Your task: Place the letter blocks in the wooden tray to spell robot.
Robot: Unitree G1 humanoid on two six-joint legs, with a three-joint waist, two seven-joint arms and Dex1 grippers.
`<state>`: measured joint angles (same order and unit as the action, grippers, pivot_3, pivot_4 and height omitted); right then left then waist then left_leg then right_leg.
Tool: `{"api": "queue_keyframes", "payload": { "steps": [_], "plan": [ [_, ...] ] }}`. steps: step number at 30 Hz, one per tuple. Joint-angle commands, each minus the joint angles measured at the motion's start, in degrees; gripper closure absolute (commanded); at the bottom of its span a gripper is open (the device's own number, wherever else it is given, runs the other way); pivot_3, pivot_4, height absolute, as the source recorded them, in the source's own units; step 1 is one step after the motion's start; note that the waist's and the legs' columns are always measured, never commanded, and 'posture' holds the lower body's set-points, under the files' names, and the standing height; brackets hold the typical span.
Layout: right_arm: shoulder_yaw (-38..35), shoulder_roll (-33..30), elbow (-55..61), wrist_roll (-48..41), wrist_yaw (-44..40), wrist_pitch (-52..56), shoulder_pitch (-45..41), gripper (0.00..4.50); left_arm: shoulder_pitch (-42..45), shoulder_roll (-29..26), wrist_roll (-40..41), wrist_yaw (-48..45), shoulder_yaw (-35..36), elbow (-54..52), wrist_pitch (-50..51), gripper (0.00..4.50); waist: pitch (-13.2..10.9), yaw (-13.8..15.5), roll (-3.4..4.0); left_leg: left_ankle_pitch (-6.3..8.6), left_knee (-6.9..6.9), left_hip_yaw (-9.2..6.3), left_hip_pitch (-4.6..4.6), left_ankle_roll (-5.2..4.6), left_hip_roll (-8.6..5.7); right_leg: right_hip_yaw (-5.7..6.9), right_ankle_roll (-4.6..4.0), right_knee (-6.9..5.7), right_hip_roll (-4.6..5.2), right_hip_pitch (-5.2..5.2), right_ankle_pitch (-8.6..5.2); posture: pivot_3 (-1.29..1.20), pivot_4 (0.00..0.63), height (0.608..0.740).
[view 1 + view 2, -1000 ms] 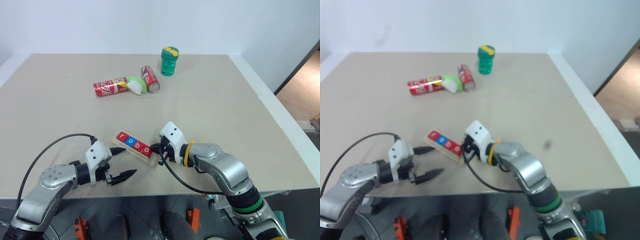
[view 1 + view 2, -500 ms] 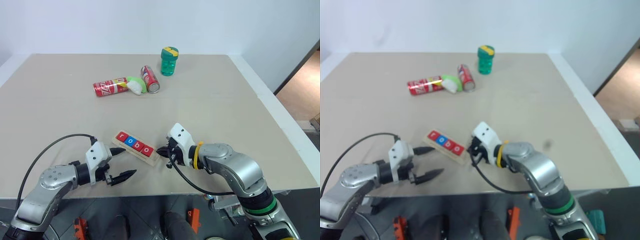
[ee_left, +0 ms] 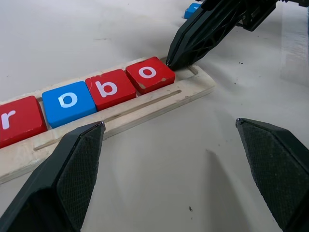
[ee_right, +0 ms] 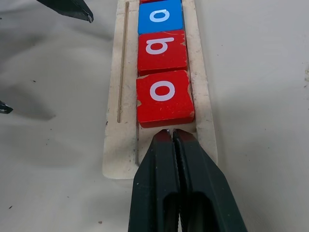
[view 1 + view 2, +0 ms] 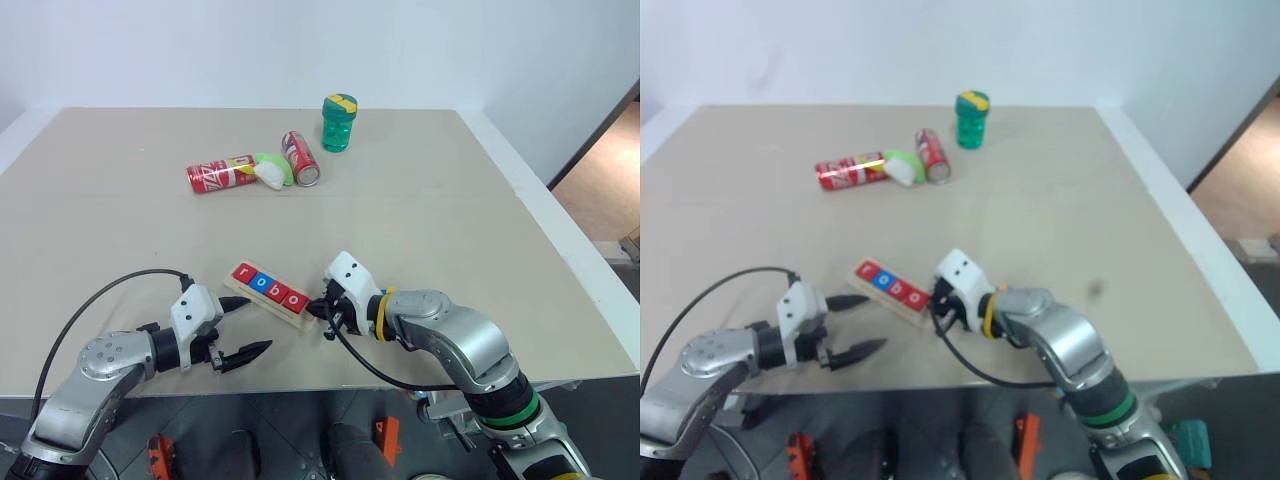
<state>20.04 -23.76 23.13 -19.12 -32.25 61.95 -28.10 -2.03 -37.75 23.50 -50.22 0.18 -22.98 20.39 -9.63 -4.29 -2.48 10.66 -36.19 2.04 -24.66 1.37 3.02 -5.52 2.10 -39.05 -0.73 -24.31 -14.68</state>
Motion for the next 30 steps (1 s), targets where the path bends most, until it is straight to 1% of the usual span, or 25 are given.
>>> {"api": "queue_keyframes", "payload": {
  "steps": [1,12,30],
  "plan": [
    [0.71,-0.13,-0.45,0.96,0.12,-1.55,-1.23,4.46,-0.34,-0.41,0.08,0.43,1.51,-1.50,-0.77,0.00,0.00,0.00,0.00,0.00,0.00,0.01,0.00,0.00,0.00,0.00,0.00,0.00,0.00,0.00,0.00,0.00,0.150,0.740],
    [2.80,-0.87,-4.55,5.03,0.15,-5.06,-3.43,4.46,0.30,0.12,0.37,0.85,1.05,-1.48,-0.78,0.00,0.01,0.00,-0.01,0.00,-0.02,0.01,0.01,0.00,0.00,0.00,0.00,0.00,0.01,0.01,0.02,0.00,0.150,0.740],
    [2.39,-1.33,-8.69,8.01,-0.63,-8.14,-4.88,4.46,0.81,0.40,0.31,1.08,0.60,-1.27,-0.68,0.00,0.01,0.01,-0.02,0.00,-0.06,0.02,0.01,0.00,0.00,-0.01,0.02,0.00,0.01,0.03,0.04,0.00,0.150,0.740]
  ]
}}
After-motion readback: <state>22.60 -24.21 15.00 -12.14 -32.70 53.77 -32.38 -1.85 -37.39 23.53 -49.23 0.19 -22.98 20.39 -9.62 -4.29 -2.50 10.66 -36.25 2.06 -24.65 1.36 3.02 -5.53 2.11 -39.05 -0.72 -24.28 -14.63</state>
